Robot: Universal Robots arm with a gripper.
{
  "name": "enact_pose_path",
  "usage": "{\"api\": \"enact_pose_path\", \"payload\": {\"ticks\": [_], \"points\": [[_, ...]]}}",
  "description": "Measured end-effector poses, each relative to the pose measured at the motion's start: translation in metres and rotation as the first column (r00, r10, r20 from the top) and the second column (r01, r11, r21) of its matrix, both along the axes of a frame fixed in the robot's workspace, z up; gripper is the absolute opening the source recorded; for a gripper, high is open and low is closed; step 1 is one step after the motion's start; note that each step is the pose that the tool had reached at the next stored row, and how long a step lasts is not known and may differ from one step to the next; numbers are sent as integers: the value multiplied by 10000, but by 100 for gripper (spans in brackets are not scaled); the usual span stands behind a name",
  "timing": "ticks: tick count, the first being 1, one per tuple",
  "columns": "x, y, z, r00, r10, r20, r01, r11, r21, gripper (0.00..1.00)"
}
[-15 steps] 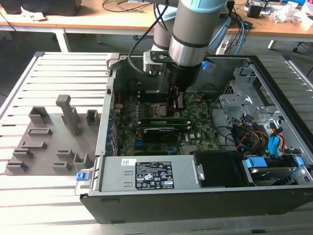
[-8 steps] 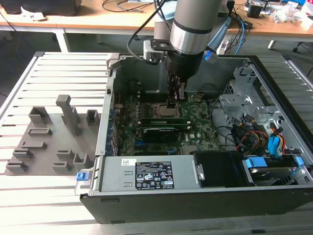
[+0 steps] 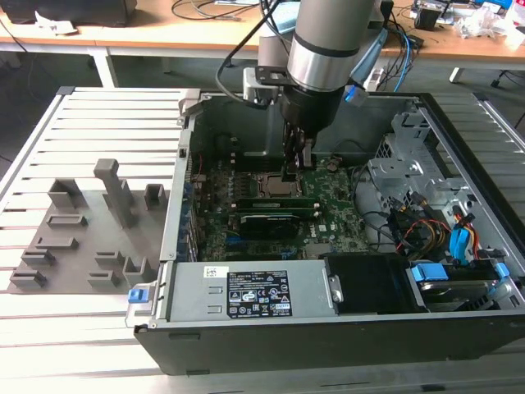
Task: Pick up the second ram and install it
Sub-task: 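Press down the second ram until it locks into place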
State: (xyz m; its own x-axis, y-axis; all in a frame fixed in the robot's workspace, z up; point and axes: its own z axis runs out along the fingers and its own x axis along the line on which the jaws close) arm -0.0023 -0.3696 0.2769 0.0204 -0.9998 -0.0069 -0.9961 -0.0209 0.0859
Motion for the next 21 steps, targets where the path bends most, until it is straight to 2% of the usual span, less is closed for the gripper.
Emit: {"api": "enact_pose_path", "payload": {"ticks": [1, 4, 7, 8, 13, 16, 17, 19, 21], "points": [[104, 0, -58, 10000, 0, -31, 0, 10000, -1, 11], [131, 0, -133, 10000, 0, -32, 0, 10000, 0, 11], [300, 0, -313, 10000, 1, -32, -1, 10000, -1, 11], [304, -2, -364, 10000, -1, -32, 1, 10000, 0, 11], [305, -5, -481, 10000, 1, -33, -1, 10000, -11, 11], [304, -5, -503, 10000, -1, -33, 1, 10000, -9, 11], [304, -1, -448, 10000, -2, -16, 2, 10000, 18, 11], [276, -3, -422, 10000, 0, -4, 0, 10000, 9, 11], [108, -5, -423, 10000, 0, 29, 0, 10000, 27, 11]]}}
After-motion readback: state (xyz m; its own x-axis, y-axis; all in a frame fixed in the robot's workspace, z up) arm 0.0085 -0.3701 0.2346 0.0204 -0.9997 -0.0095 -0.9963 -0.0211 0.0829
